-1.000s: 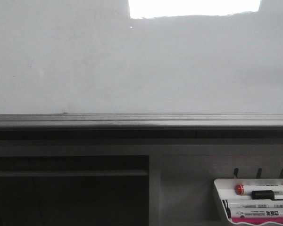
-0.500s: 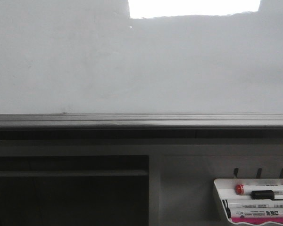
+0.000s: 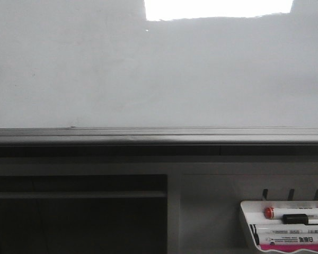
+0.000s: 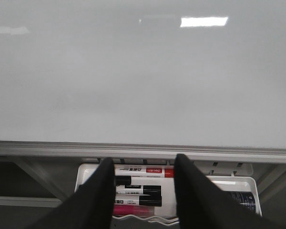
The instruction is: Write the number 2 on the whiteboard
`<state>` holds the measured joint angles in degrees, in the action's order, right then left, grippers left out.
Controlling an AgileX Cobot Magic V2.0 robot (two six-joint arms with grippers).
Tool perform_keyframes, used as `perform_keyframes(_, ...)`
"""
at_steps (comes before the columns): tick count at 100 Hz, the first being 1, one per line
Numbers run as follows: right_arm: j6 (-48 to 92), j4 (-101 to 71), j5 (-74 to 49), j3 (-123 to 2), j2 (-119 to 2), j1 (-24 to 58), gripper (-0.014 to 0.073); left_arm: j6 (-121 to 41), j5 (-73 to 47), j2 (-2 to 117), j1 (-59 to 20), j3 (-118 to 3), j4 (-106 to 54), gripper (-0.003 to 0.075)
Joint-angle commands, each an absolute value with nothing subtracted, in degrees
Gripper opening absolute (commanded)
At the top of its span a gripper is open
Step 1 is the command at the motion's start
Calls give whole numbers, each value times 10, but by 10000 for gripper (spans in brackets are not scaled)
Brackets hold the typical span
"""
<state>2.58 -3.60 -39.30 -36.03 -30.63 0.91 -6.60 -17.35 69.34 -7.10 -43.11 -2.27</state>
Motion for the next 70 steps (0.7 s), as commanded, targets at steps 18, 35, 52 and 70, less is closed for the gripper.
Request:
perform_keyframes(18,32,-39,-353,-381,-313,7,257,-67,-129,685,-74,-450,-22,107)
perform_keyframes(35,32,-42,-354,-381,-314,7,257,-67,-142,685,-74,-451,-22,22)
perform_keyframes(52,45,-80,-360,-394,-329,8,257,-79,-219,676,-81,-473,-22,-20)
perform_keyframes(70,197,-213,-400,-423,-385,8,257,-145,-345,661,-151,-525,-25,-20)
